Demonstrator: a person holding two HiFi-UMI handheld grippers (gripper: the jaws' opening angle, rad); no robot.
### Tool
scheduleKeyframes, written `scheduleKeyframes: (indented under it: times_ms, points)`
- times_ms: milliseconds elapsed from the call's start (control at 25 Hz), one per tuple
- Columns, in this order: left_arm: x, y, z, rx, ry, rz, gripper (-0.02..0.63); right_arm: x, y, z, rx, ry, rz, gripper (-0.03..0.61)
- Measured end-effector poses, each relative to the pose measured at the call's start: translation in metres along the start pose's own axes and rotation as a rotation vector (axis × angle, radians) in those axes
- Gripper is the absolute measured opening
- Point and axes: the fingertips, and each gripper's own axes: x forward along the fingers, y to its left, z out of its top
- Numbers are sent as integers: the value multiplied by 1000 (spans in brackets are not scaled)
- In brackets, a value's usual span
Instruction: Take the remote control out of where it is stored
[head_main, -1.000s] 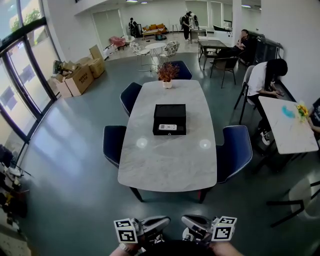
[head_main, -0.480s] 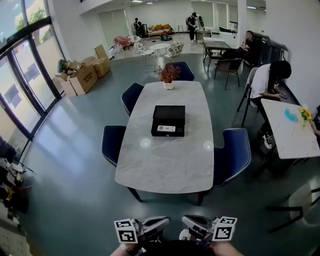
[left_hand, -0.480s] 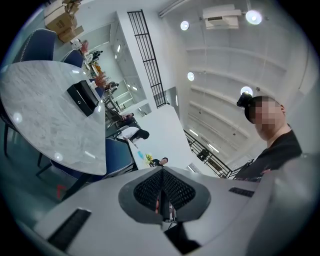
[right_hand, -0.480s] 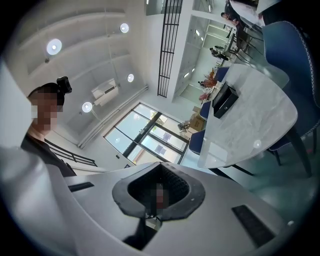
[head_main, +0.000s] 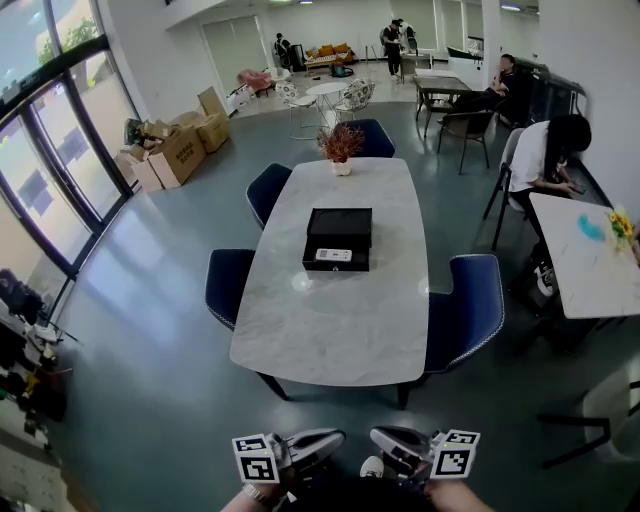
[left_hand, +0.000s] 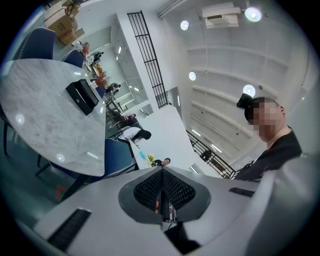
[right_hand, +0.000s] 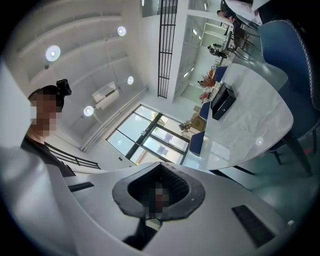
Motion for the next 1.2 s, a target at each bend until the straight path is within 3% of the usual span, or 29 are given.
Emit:
scheduleKeyframes:
  times_ms: [600, 1200]
  points:
    - [0, 23, 34, -17, 32, -38, 6, 31, -14, 19, 6, -25, -39, 9]
    - [-57, 98, 134, -57, 32, -81, 6, 158, -49, 54, 7, -79, -99, 9]
